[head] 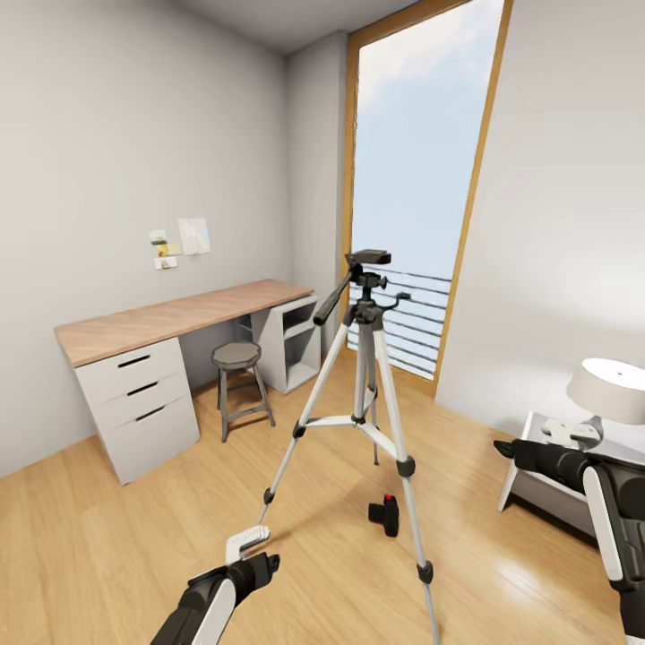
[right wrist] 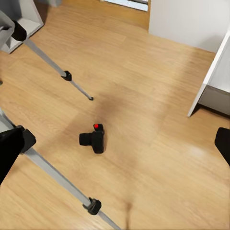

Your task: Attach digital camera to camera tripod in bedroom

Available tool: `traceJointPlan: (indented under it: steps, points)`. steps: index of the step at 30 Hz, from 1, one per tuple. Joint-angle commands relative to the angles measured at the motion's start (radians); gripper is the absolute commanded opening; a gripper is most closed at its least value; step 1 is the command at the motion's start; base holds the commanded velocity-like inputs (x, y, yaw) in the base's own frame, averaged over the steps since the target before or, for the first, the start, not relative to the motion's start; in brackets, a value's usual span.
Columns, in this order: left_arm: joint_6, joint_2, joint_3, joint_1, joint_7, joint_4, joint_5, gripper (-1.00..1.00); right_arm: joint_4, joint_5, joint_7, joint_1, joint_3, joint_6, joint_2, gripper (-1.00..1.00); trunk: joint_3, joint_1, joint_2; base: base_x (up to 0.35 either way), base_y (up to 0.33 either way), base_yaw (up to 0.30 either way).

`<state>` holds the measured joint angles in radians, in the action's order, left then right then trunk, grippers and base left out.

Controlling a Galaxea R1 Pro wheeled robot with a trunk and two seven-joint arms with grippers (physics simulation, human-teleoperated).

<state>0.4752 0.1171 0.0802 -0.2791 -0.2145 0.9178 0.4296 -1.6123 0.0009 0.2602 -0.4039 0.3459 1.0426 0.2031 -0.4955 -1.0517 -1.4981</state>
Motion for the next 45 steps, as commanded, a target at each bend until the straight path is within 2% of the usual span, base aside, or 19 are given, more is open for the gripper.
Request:
traceJointPlan:
  steps: [1, 4, 8, 21, 25, 27, 28, 30, 35, 39, 42, 45]
  points:
    - [0.005, -0.002, 0.002, -0.001, -0.042, 0.001, 0.025, 1.00, -0.001, 0.000, 0.005, -0.004, 0.001, 0.005, 0.000, 1.00, -0.004, -0.004, -0.008, 0.006, 0.000, 0.000]
    - [0.006, 0.001, 0.005, -0.002, -0.093, 0.001, 0.039, 1.00, -0.001, 0.000, 0.020, -0.006, 0.001, 0.005, 0.003, 1.00, -0.014, -0.015, -0.029, 0.004, 0.000, 0.000]
    - [0.006, 0.005, 0.050, -0.004, -0.153, 0.001, 0.050, 1.00, -0.001, -0.001, 0.071, -0.008, 0.001, 0.005, 0.033, 1.00, -0.026, -0.031, -0.057, 0.001, 0.000, -0.007]
    - [0.022, 0.010, 0.069, -0.006, -0.151, -0.001, 0.072, 1.00, -0.001, -0.006, 0.090, -0.011, 0.000, 0.005, 0.048, 1.00, -0.069, -0.081, -0.148, 0.000, 0.000, -0.102]
    - [0.024, 0.006, 0.067, -0.032, -0.149, -0.014, 0.091, 1.00, 0.008, -0.003, 0.090, -0.022, 0.000, 0.005, 0.048, 1.00, -0.083, -0.096, -0.176, 0.000, 0.000, -0.154]
    - [0.024, 0.003, 0.066, -0.067, -0.148, -0.046, 0.111, 1.00, 0.026, -0.001, 0.090, -0.033, -0.001, 0.005, 0.048, 1.00, -0.090, -0.104, -0.190, 0.000, 0.000, -0.153]
    - [0.024, 0.003, 0.066, -0.067, -0.148, -0.046, 0.111, 1.00, 0.026, -0.001, 0.090, -0.033, -0.001, 0.005, 0.048, 1.00, -0.093, -0.107, -0.197, 0.000, 0.000, -0.148]
    - [0.020, 0.004, 0.066, -0.139, -0.147, -0.137, 0.138, 1.00, 0.089, 0.001, 0.089, -0.061, -0.002, 0.005, 0.048, 1.00, -0.101, -0.115, -0.211, 0.000, 0.000, -0.142]
    - [0.003, 0.009, 0.072, -0.276, -0.123, -0.312, 0.160, 1.00, 0.232, 0.025, 0.088, -0.147, -0.026, 0.005, 0.047, 1.00, -0.118, -0.134, -0.246, 0.000, 0.000, -0.131]
    - [-0.004, 0.010, 0.072, -0.336, -0.095, -0.360, 0.166, 1.00, 0.273, 0.036, 0.088, -0.176, -0.037, 0.005, 0.047, 1.00, -0.132, -0.150, -0.274, 0.000, 0.000, -0.101]
    - [-0.008, 0.010, 0.072, -0.355, -0.089, -0.371, 0.167, 1.00, 0.278, 0.037, 0.088, -0.181, -0.041, 0.005, 0.047, 1.00, -0.142, -0.161, -0.295, 0.000, 0.000, -0.062]
    - [-0.057, 0.014, 0.075, -0.371, -0.116, -0.345, 0.164, 1.00, 0.245, 0.038, 0.089, -0.182, -0.046, 0.005, 0.047, 1.00, -0.151, -0.173, -0.316, 0.000, 0.000, -0.025]
